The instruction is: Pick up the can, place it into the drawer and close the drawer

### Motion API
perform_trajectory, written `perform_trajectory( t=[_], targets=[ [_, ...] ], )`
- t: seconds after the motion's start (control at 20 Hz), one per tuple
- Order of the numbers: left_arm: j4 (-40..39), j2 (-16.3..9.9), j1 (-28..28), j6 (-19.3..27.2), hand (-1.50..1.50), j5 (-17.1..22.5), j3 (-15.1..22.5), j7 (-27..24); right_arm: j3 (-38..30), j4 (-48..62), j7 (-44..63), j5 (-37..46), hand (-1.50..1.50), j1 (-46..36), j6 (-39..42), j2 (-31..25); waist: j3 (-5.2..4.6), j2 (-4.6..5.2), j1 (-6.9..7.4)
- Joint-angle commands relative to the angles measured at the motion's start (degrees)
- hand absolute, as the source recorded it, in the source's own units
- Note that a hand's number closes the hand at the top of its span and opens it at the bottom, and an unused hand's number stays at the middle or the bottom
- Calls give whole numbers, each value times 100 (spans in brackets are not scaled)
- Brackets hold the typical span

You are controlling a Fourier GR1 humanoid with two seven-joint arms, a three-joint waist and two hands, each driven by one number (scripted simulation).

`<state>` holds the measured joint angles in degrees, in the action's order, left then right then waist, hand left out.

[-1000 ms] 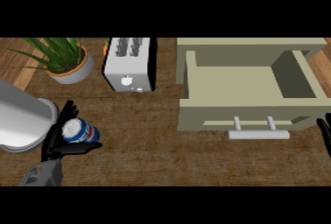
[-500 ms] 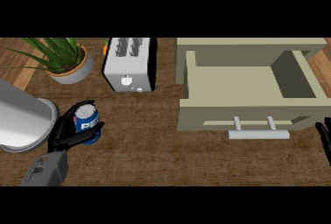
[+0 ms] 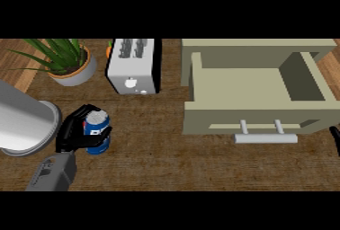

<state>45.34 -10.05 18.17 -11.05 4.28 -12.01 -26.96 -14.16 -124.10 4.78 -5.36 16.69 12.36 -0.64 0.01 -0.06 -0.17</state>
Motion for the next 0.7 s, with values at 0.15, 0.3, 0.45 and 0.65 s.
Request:
perform_trajectory(
  t=[0.15, 0.3, 0.45, 0.65],
  targets=[
    [1429, 143, -329, 154, 150, 343, 84, 809, -206, 82, -290, -140, -150, 281, 172, 51, 1, -8, 13],
    [1536, 609, -296, 997, 150, 189, 110, 730, -256, -139, 36, -317, -150, 143, 176, -116, 1, -8, 9],
    [1337, 548, -246, 1129, 150, 126, 87, 486, 201, -66, -185, 55, -150, 198, -163, 61, -1, 1, -7],
    [2877, 565, -259, 1188, 150, 133, 533, 1921, -76, -206, 383, -177, -150, -157, -154, -129, 2, -13, 38]
  ],
)
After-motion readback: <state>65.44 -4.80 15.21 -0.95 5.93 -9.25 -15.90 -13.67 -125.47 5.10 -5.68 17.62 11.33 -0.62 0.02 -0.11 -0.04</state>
